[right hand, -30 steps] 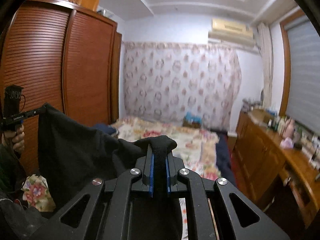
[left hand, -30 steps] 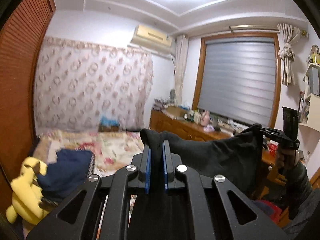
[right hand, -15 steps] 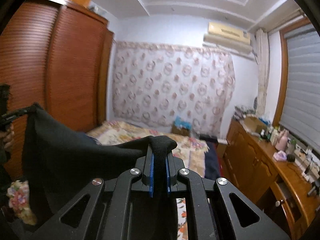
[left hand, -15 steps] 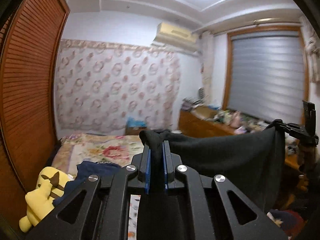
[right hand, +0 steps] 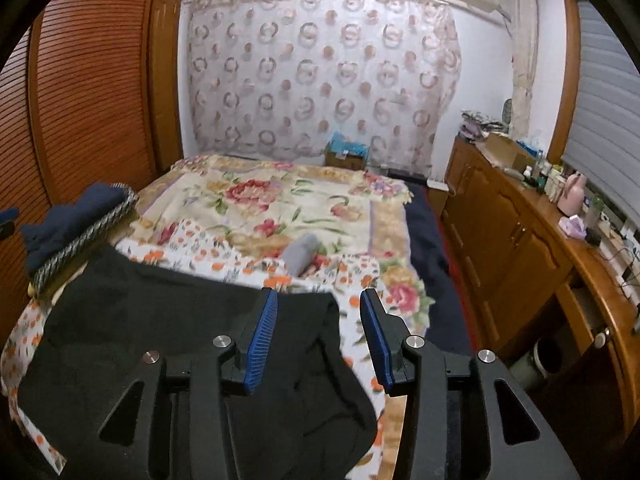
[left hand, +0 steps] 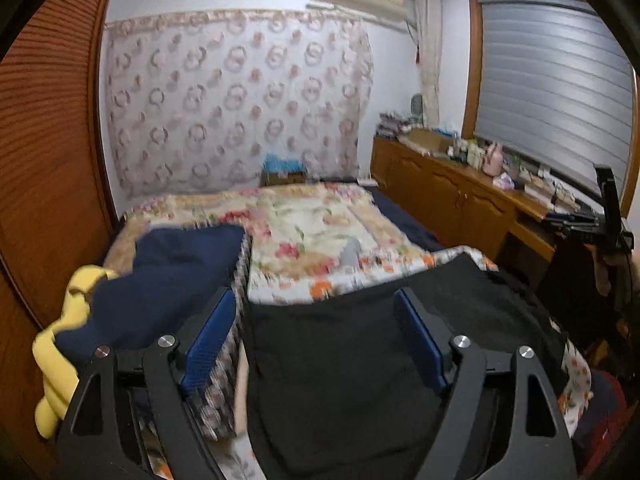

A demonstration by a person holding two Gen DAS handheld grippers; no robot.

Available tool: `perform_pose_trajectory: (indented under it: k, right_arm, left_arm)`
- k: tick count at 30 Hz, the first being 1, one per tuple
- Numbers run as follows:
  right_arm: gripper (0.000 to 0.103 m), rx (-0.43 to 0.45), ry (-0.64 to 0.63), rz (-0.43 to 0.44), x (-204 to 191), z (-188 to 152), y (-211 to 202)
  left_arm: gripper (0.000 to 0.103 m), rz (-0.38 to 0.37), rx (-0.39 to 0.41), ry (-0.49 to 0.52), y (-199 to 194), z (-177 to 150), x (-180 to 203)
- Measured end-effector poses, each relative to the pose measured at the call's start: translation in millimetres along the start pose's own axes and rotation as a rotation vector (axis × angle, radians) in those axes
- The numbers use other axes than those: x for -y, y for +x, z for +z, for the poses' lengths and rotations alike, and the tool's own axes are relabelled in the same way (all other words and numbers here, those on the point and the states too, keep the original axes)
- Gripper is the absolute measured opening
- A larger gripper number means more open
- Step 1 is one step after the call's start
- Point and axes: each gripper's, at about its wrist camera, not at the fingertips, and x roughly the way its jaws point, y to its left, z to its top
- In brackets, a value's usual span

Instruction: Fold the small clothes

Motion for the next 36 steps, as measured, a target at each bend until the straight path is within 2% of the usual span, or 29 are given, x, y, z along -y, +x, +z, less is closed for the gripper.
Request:
perform_pose_trajectory:
  k: [4, 9, 16, 22, 31, 36]
  right_arm:
    - [0.045, -0.035, 0.008, 0.024, 29.9, -11.4, 6.3]
    - [0.045, -0.088, 0.023, 0.051, 38.8, -21.6, 18.4]
    - [0.045, -0.161, 0.094, 0.074, 56.3, -38.6, 36.6]
    - [0.045, -0.203, 0.136, 0.037, 86.0, -44.2, 38.5]
    - [0.045, -0.201, 0.156, 0.045, 105.6, -50.9, 2.7]
    - [0.045, -0.213, 0.135, 0.04, 109.0, -66.5, -16.3]
  left_arm:
    - [0.081, -0.005, -0.063, -0.003, 5.7, -26.9, 9.8]
    - [0.081, -0.005, -0.143, 0.007, 18.8, -65.7, 20.1]
    - [0.081, -0.015, -0.272, -0.036, 42.8, -105.2, 21.0]
    - [0.081, -0.004, -0.317, -0.037, 54.9, -112.6, 24.2]
    - [0.082, 0.052, -0.355, 0.031, 62.9, -124.9, 31.6]
    - [0.093, 0.054, -0.372, 0.05, 65.5, -128.4, 32.6]
